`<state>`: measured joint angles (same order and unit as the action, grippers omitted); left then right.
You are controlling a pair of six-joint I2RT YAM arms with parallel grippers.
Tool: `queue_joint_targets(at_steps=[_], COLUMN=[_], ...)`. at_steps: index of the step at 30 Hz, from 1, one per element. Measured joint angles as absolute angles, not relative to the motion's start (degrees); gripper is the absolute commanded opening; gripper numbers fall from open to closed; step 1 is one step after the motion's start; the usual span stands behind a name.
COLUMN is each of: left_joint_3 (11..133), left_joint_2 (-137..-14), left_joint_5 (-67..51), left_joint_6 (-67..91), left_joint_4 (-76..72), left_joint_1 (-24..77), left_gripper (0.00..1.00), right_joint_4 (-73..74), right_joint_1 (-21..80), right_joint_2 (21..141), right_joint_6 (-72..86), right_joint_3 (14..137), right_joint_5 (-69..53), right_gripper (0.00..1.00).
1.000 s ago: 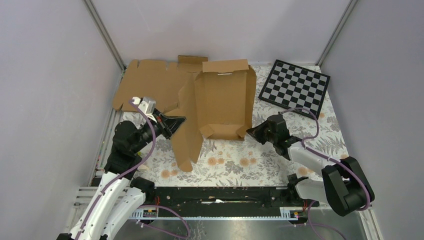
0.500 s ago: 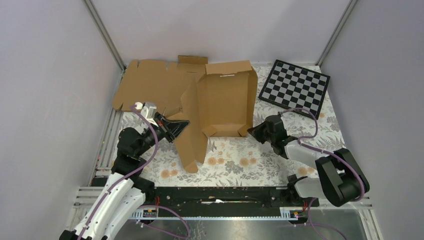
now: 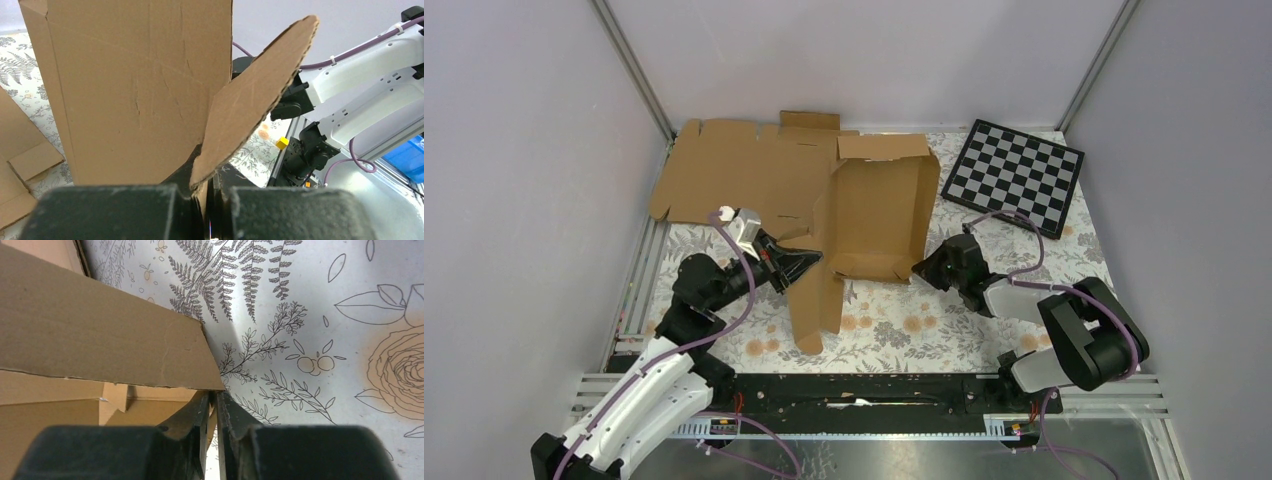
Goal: Fold the paper box
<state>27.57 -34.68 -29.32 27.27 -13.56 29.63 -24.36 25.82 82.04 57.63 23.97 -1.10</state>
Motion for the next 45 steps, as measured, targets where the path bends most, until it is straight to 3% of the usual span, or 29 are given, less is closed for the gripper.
queue_joint_targets(at_steps=[12,18,22,27,31,36,42,45], left_joint_3=[28.6,30.1,30.3,30.5,31.0,31.6,31.9,32.1], left_joint_2=[-35.4,-35.8,-35.8,-35.8,-35.8,-35.8,-35.7,-35.7], left_joint_5=[-26.9,-26.2,-26.2,-26.2,-26.2,-26.0,-25.8,-25.8], left_joint_6=[23.2,21.0,20.5,20.1,19.7,19.4,19.3,19.3], left_joint_4=[-10.5,-7.6,-6.9,-6.3,-5.6,-4.4,-3.6,-3.4], left_joint_1=[29.9,30.0,30.0,30.0,30.0,30.0,30.0,30.0], left_gripper=[0.00,0.00,0.00,0.00,0.00,0.00,0.00,0.00], right_joint_4=[-21.5,-17.3,-15.8,-15.1,-14.4,-13.4,-11.9,-11.8], right_joint_1=[26.9,27.1,27.3,27.4,27.4,27.4,26.4,25.8], right_joint_2=[78.8,78.6,78.6,78.6,78.6,78.5,78.1,78.1], right_joint_6=[41.8,33.1,29.3,26.5,25.5,24.6,24.8,26.3], right_joint_3=[24.1,26.2,27.4,27.4,27.8,28.3,29.1,29.1], right_joint_5=[0.7,1.0,1.7,3.5,3.6,4.1,2.7,0.3], right_gripper=[0.30,0.52,0.72,0.83,0.84,0.92,0.68,0.62])
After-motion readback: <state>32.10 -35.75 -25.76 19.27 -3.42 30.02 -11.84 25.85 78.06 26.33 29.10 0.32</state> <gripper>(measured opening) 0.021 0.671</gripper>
